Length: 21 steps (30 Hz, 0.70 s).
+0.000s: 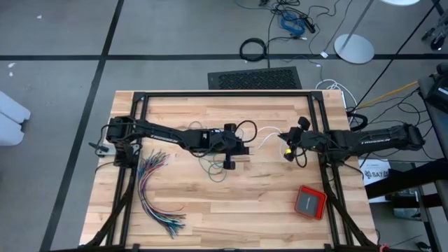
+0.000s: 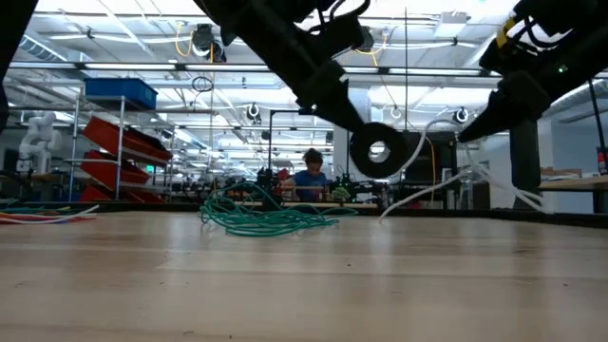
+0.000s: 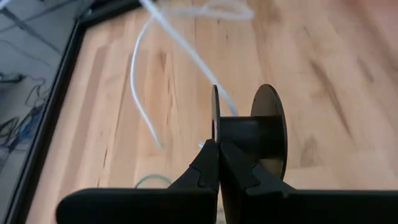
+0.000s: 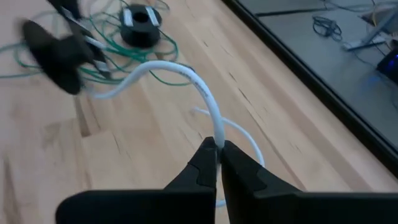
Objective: Coil cords
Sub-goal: Coil the white wire onto the spool
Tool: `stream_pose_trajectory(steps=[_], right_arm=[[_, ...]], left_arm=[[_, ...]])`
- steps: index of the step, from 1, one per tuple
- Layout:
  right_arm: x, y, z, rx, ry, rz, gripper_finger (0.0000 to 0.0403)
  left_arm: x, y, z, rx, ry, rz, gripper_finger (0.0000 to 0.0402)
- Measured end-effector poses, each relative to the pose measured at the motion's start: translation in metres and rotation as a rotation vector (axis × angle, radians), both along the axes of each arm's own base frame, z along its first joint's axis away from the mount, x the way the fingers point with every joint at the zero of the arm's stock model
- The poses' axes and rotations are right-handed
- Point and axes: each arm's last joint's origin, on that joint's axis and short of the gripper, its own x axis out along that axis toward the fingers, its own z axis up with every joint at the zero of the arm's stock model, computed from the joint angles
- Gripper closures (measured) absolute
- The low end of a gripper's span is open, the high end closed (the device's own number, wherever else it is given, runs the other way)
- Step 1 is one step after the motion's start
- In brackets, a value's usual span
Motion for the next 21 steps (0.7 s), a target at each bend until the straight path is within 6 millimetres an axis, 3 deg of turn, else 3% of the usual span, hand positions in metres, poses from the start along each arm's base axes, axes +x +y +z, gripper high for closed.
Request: stream_pose_trajectory(steps=[13, 21], right_arm=[[0.000, 0.010, 0.015, -0.019, -0.149, 0.063, 0.0402], [0.005, 0.021, 0.026, 0.006, -0.285, 0.155, 0.0402]], left_arm=[[0.000, 0.009, -0.004, 0.015, 0.022, 0.036, 0.0402], [0.006, 0.023, -0.019, 0.152, 0.026, 0.230, 0.0402]])
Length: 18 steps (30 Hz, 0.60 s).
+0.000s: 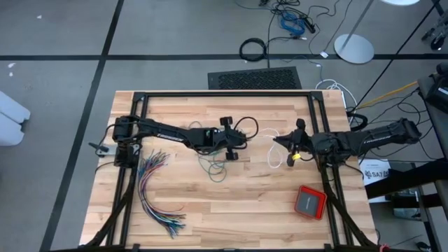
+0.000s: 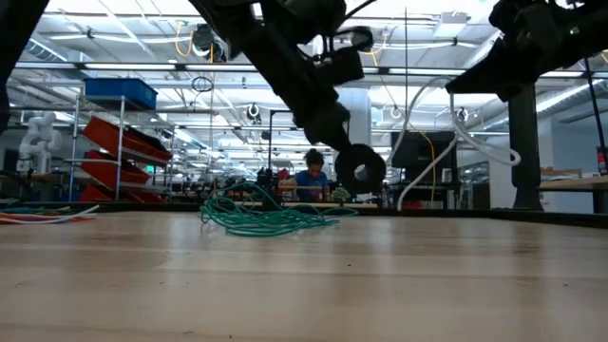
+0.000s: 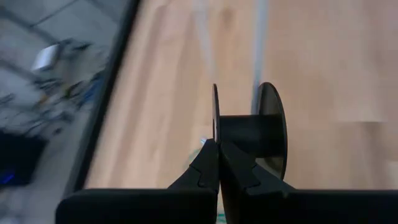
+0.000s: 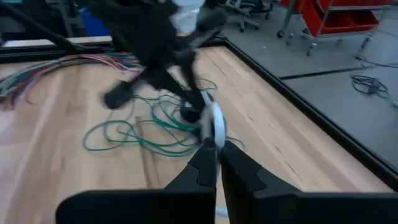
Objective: Coil cords
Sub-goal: Coil the white wire onto the spool
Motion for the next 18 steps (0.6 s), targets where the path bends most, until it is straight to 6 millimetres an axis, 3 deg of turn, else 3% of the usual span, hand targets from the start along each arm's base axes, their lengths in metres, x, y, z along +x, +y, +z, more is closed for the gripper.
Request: stream_pose_trajectory(steps=[9, 18], right_arm=[[0.009, 0.006, 0.002, 0.012, -0.050, 0.028, 0.0402], [0.025, 0.012, 0.002, -0.029, -0.081, 0.077, 0.0402]], left_arm=[[0.012, 0.014, 0.017, 0.015, -0.246, 0.062, 0.0402], [0.016, 0.018, 0.028, 0.046, -0.380, 0.113, 0.0402]])
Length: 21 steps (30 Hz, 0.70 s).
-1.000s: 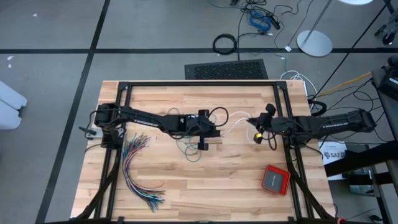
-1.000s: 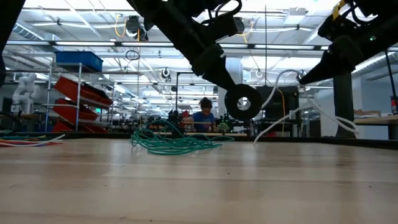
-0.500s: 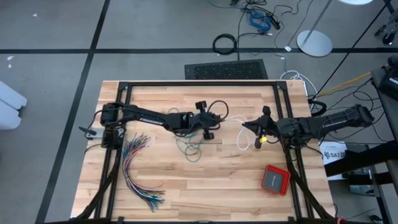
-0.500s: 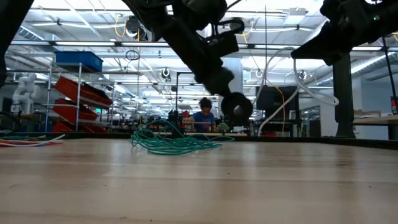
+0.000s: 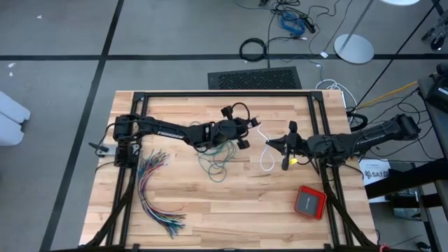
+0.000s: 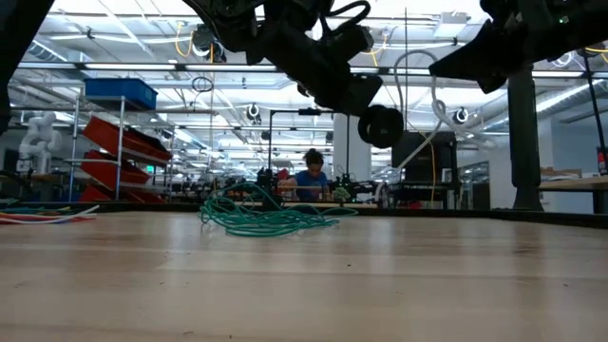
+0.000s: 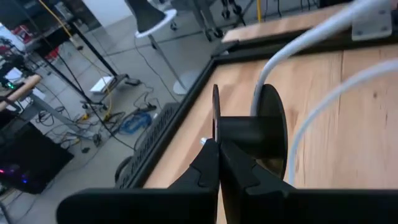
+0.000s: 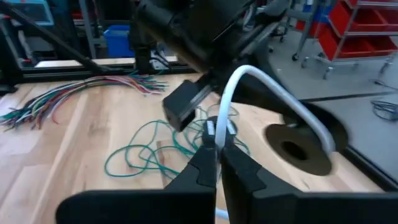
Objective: Coil cords
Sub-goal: Coil the white wire onto the spool
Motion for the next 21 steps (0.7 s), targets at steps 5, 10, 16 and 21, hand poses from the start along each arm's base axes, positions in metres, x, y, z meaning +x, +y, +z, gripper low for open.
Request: stream_pose_trajectory(steps=[5, 10, 16, 21], right_arm=[[0.010, 0.003, -0.006, -0.013, 0.021, 0.015, 0.0402], [0.017, 0.002, -0.014, -0.024, 0.062, 0.003, 0.0403], [0.023, -0.004, -0.022, -0.031, 0.108, -0.033, 0.0403], [0.027, -0.009, -0.028, -0.025, 0.146, -0.043, 0.0403]], left_arm=[[0.002, 0.000, 0.004, -0.001, -0.063, 0.002, 0.0402], [0.005, 0.000, 0.004, -0.041, -0.127, -0.016, 0.0402], [0.007, -0.001, 0.003, -0.097, -0.172, -0.054, 0.0402], [0.008, -0.002, 0.007, -0.111, -0.220, -0.072, 0.0402]])
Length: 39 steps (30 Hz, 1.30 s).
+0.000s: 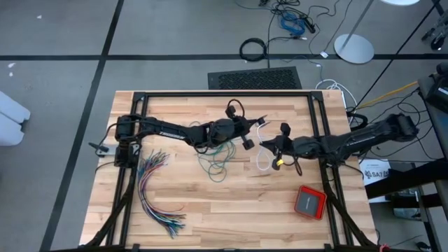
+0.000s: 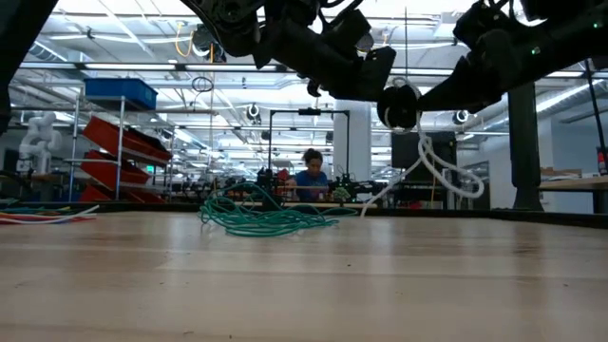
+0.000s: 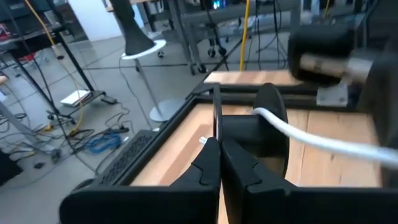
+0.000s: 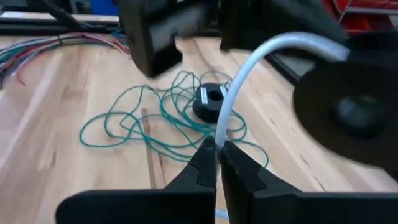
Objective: Coil cords
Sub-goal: Coil the white wire onto the spool
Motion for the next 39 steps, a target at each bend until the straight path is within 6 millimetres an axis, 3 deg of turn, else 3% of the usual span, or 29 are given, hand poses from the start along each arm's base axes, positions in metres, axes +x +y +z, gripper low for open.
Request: stream_pose_trajectory(steps=[18, 26, 33, 39], right_arm=[[0.013, -0.023, -0.034, 0.000, 0.199, -0.108, 0.0403], [0.004, -0.033, -0.038, -0.030, 0.290, -0.200, 0.0403], [0.002, -0.035, -0.033, -0.046, 0.268, -0.223, 0.0403], [0.001, -0.035, -0.028, -0.047, 0.234, -0.227, 0.0403]], left_arm=[[0.003, -0.003, 0.013, -0.066, -0.152, -0.110, 0.0402], [0.000, -0.007, 0.006, -0.097, -0.006, -0.188, 0.0402], [-0.006, -0.011, -0.010, -0.135, 0.196, -0.288, 0.0402], [-0.009, -0.008, -0.016, -0.100, 0.279, -0.245, 0.0402]])
